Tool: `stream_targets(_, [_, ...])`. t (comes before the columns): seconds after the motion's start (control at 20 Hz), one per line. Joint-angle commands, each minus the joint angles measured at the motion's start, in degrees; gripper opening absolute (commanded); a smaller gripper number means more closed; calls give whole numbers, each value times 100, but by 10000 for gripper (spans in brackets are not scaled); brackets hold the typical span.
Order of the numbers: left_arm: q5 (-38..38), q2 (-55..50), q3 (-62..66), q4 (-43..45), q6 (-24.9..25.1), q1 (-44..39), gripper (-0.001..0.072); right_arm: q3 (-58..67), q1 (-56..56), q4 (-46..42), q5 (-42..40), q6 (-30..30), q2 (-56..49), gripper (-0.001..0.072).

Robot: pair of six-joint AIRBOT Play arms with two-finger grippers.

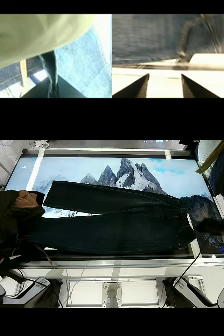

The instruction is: Fold the clothes and pants, and hang the long-sleeved shirts on hangers.

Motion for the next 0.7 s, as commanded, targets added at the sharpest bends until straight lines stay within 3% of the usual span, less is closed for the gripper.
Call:
stream_targets(0.0, [-146, 81, 92, -42, 2, -46, 26, -1172, -1663, 925, -236, -234, 118, 450])
stream_targets(0.2, [-184, 85, 92, -42, 2, -411, 25, -1985, -2872, 1244, -623, -369, 105, 488])
stream_targets(0.45, [-13, 85, 92, -39, 2, -918, 25, -2492, -2865, 1989, -1143, -667, 92, 529])
stream_targets(0.65, [4, 85, 92, -42, 2, -929, 26, -2544, -2658, 1862, -1202, -664, -232, 560])
